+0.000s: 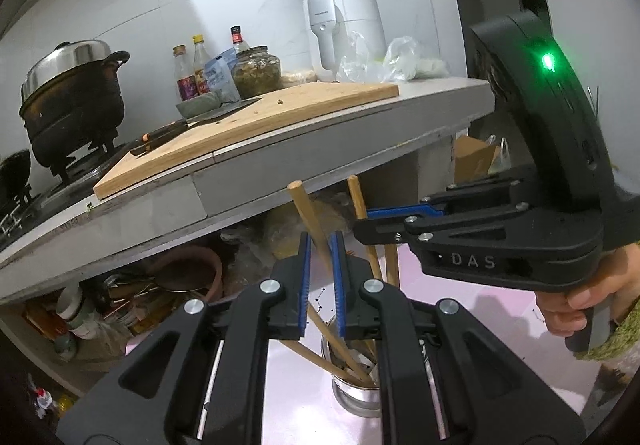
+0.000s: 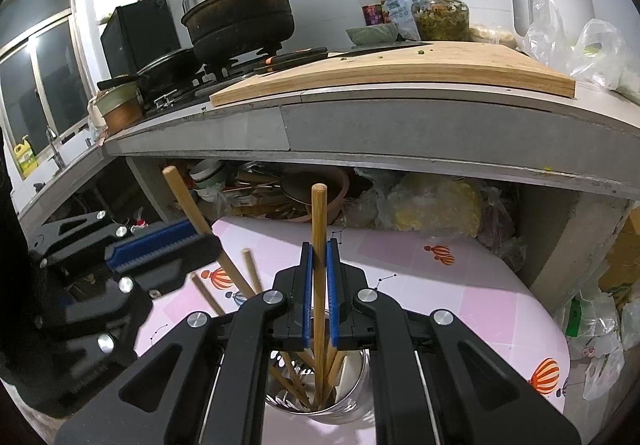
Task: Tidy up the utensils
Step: 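Push the left tool's chopstick down into the holder while the right tool holds its chopstick there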
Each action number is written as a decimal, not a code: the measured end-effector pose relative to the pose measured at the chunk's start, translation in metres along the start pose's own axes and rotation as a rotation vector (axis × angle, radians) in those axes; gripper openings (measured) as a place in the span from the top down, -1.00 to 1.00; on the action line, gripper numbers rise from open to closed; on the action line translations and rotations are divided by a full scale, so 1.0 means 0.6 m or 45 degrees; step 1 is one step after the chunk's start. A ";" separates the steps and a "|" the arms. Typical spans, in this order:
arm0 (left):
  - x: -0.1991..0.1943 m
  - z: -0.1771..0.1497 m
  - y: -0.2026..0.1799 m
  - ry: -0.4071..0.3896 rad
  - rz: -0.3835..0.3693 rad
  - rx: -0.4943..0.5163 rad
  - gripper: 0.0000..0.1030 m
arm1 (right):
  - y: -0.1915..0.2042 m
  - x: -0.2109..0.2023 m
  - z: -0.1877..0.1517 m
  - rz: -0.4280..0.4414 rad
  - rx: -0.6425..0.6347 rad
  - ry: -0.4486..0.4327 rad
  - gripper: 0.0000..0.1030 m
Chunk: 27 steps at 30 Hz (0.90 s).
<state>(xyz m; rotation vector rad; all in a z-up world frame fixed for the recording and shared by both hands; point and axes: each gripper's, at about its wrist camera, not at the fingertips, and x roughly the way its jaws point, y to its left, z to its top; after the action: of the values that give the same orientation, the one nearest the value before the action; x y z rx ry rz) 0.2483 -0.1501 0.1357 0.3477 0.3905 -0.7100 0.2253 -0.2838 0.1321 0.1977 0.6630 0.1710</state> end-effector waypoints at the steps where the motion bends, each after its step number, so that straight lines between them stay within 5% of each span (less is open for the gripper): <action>1: 0.000 -0.001 -0.001 -0.002 -0.004 -0.002 0.82 | -0.001 0.001 0.000 0.001 0.000 0.001 0.86; 27: 0.016 -0.017 -0.002 0.050 -0.047 -0.027 0.91 | -0.003 0.018 -0.028 0.008 0.015 0.049 0.86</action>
<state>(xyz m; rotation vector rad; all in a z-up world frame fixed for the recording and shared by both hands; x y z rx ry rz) 0.2519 -0.1521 0.1220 0.3351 0.4422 -0.7355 0.2236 -0.2812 0.1123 0.2080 0.7021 0.1776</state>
